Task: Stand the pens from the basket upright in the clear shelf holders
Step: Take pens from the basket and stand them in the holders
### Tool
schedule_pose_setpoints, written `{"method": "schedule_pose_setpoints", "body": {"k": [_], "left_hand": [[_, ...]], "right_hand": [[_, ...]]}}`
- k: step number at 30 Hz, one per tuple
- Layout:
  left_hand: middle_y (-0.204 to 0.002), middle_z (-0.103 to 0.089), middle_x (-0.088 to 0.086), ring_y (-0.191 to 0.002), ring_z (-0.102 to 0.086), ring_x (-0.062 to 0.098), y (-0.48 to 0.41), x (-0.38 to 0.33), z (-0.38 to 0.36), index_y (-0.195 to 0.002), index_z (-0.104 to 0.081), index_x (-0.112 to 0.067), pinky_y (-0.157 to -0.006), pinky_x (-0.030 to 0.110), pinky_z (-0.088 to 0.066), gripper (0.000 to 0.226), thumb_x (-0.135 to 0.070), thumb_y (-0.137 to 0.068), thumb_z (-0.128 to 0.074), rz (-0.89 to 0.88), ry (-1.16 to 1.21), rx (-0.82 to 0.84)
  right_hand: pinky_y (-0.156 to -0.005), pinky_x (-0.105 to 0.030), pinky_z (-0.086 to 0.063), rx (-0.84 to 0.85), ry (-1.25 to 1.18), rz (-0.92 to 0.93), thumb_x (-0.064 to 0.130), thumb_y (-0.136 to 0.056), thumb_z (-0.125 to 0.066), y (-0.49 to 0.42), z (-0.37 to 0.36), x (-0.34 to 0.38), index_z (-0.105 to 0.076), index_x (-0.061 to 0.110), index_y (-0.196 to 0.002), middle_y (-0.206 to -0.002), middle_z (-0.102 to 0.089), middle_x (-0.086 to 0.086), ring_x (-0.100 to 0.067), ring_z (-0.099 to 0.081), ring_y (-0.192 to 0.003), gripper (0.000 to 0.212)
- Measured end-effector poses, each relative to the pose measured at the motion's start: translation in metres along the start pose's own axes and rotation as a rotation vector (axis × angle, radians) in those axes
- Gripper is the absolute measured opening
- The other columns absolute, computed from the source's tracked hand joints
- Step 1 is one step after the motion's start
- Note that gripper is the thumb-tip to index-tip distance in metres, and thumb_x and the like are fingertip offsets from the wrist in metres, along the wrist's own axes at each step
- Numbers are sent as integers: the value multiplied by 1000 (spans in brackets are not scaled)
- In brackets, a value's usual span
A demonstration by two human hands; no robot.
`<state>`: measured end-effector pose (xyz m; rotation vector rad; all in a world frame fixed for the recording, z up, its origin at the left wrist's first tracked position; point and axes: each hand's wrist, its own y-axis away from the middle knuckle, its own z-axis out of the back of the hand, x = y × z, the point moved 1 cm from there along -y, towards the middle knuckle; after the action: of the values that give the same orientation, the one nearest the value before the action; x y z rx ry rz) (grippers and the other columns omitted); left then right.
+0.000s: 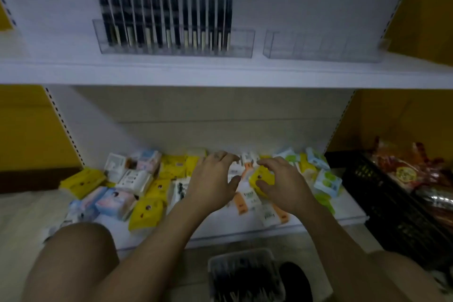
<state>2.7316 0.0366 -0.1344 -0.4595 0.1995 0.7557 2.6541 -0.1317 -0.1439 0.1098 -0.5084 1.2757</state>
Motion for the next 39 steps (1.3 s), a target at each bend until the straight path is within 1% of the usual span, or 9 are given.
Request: {"method": "schedule_pose_setpoints", "body": {"k": [4, 10, 14, 16, 20, 23, 29, 36, 39], "left_hand": [[-137, -50, 0, -125, -45, 24, 25, 12, -62, -136, -48, -25, -102, 39, -38, 49, -41, -91, -58, 92, 30, 217], [-142, -46, 3, -127, -45, 24, 65, 32, -140, -139, -45, -23, -103, 37, -39, 52, -39, -92, -57, 227, 136, 468], [-118, -64, 4, -107, -60, 23, 98, 52, -184, -114, -64, -21, -89, 30, -50, 30, -30, -86, -64, 352, 270, 566], [-108, -67, 7, -97, -63, 24, 111, 59, -204, -106, -65, -19, -83, 34, -54, 22, -28, -87, -60, 430, 296, 629], [-117, -64, 10, -103, -61, 26, 133, 62, -235, -125, -58, -16, -84, 31, -50, 34, -25, -92, -57, 475, 306, 790], [-117, -64, 10, -101, -61, 25, 146, 65, -260, -121, -60, -13, -77, 28, -45, 33, -26, -91, -57, 502, 320, 883], [-111, -64, 11, -95, -59, 25, 149, 73, -294, -111, -64, -9, -71, 25, -39, 27, -27, -92, -57, 573, 348, 935], [-120, -61, 13, -92, -55, 23, 152, 68, -340, -119, -61, -6, -74, 24, -41, 28, -18, -96, -49, 709, 431, 952], [-121, -60, 13, -105, -58, 27, 150, 61, -360, -118, -61, -5, -74, 23, -40, 28, -20, -97, -51, 725, 453, 979]], "right_hand": [[-99, -35, -43, 205, 21, -100, 33, -89, -65, 24, -57, -41, -45, 22, -140, -142, -41, -2, -24, -43, -129, 56], [-94, -30, -43, 431, -44, -247, 30, -90, -65, 56, -126, -85, -47, 17, -138, -138, -44, -9, -25, -48, -123, 53], [-87, -24, -39, 501, -94, -283, 19, -93, -59, 65, -161, -100, -55, 9, -129, -133, -53, -11, -27, -51, -121, 38], [-86, -25, -41, 541, -106, -309, 22, -94, -57, 68, -174, -106, -60, 10, -123, -127, -58, -9, -27, -54, -117, 32], [-84, -28, -42, 653, -68, -381, 23, -96, -54, 79, -197, -120, -57, 6, -121, -122, -58, -11, -29, -55, -113, 31], [-85, -27, -41, 779, -26, -461, 24, -97, -52, 86, -211, -135, -48, 6, -134, -130, -55, -16, -31, -53, -117, 42], [-96, -34, -43, 950, 58, -621, 18, -95, -49, 93, -225, -171, -62, 6, -121, -122, -62, -16, -31, -56, -116, 31], [-95, -36, -44, 951, -14, -655, 14, -97, -48, 83, -255, -194, -61, 0, -120, -122, -61, -20, -34, -57, -113, 30], [-84, -45, -48, 944, -141, -681, 13, -97, -50, 86, -275, -205, -57, -4, -124, -112, -59, -28, -33, -58, -83, 32]]}}
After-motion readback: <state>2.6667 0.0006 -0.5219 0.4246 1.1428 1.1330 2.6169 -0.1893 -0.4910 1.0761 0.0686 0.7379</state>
